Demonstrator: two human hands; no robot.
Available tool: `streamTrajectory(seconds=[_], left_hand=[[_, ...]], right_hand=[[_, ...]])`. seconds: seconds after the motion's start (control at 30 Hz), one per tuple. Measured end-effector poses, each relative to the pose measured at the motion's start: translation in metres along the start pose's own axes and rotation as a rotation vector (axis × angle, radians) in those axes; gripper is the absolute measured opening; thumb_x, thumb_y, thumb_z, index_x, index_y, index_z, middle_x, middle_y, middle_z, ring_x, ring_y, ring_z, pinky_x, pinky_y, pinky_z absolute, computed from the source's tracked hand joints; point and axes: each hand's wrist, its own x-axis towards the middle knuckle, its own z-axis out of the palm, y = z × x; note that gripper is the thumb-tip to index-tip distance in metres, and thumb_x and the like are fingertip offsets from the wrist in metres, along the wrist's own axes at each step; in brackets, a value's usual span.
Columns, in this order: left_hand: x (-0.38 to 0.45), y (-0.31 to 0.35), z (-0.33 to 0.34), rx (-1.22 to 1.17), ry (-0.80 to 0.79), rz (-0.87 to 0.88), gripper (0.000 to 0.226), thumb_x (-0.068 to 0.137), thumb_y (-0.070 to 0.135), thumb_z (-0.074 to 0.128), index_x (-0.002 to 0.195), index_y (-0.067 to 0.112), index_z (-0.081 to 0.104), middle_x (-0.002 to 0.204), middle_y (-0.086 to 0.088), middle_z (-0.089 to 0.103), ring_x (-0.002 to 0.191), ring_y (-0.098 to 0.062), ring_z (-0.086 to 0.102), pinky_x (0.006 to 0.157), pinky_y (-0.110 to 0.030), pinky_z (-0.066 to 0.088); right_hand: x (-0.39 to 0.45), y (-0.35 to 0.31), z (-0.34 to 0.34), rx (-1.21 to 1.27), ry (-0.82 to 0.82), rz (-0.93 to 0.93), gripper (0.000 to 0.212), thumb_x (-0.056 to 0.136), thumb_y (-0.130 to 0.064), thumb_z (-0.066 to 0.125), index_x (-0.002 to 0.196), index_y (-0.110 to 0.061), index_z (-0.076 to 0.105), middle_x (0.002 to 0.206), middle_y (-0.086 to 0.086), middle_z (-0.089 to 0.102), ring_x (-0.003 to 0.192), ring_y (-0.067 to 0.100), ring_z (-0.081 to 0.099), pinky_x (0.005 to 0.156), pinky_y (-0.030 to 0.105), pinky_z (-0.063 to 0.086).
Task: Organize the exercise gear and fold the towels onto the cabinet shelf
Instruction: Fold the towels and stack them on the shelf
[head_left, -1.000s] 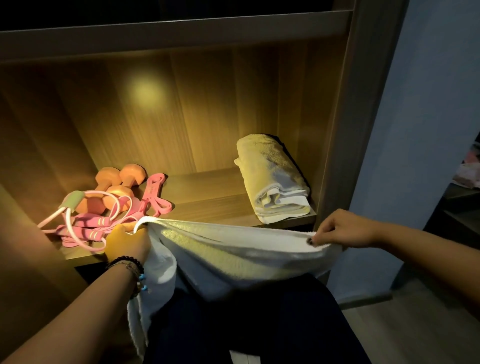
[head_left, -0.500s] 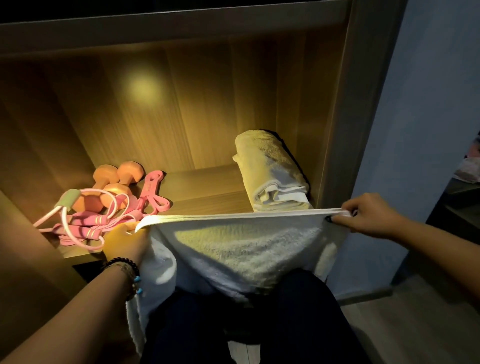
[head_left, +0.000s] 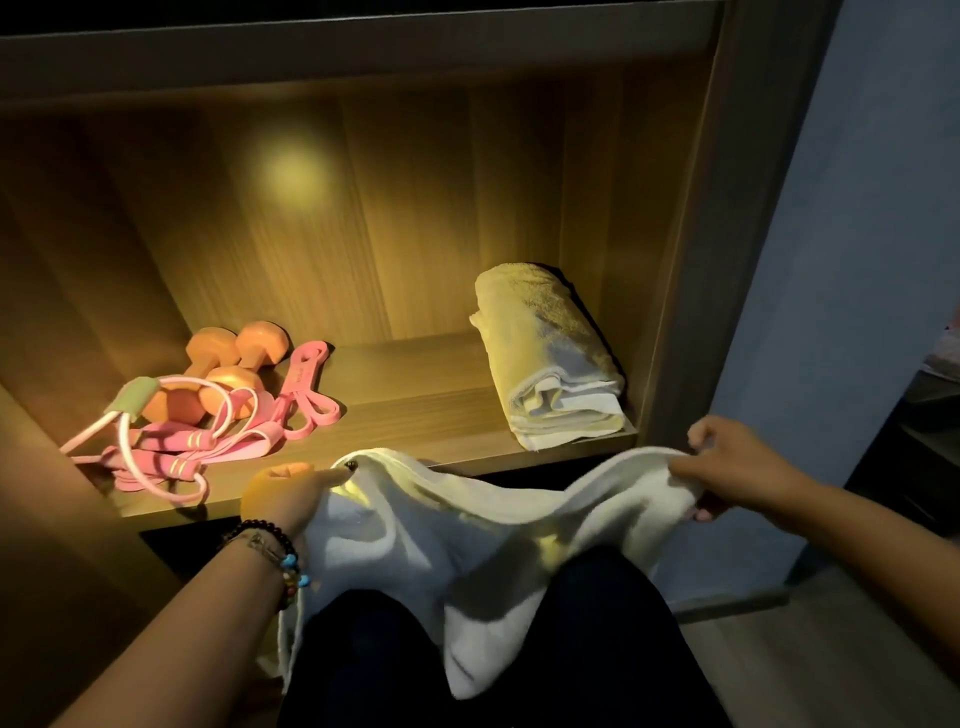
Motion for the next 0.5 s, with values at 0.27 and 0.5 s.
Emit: streamTrajectory(seconds=[0.27,0.5], left_hand=[[-0.05,0.036,0.032,-0.405,-0.183,-0.053,0.093,0.061,0.063,0.075,0.129,0.004,0.051,0.129,-0.012,0.054,0.114,-0.036,0.057,0.101,-0.051,0.045],[-0.099,0.07,0.041,-0.428,-0.304,0.064,0.094,0.034,0.083,0.061,0.094,0.011,0.06,0.111,-0.009,0.059,0.109,-0.029,0.058,0.1,-0.05,0.044]], right_hand=[[-0.042,-0.036,0.056,0.298,-0.204,-0.185,0.041,0.092,0.004,0.04,0.082,-0.015,0.075,0.07,0.017,0.066,0.046,0.021,0.058,0.04,0.023,0.044],[-0.062,-0.086,0.09,0.443,-0.296,-0.298,0.033,0.094,0.007,0.038,0.094,-0.004,0.07,0.06,0.005,0.064,0.05,0.014,0.062,0.048,0.02,0.05]])
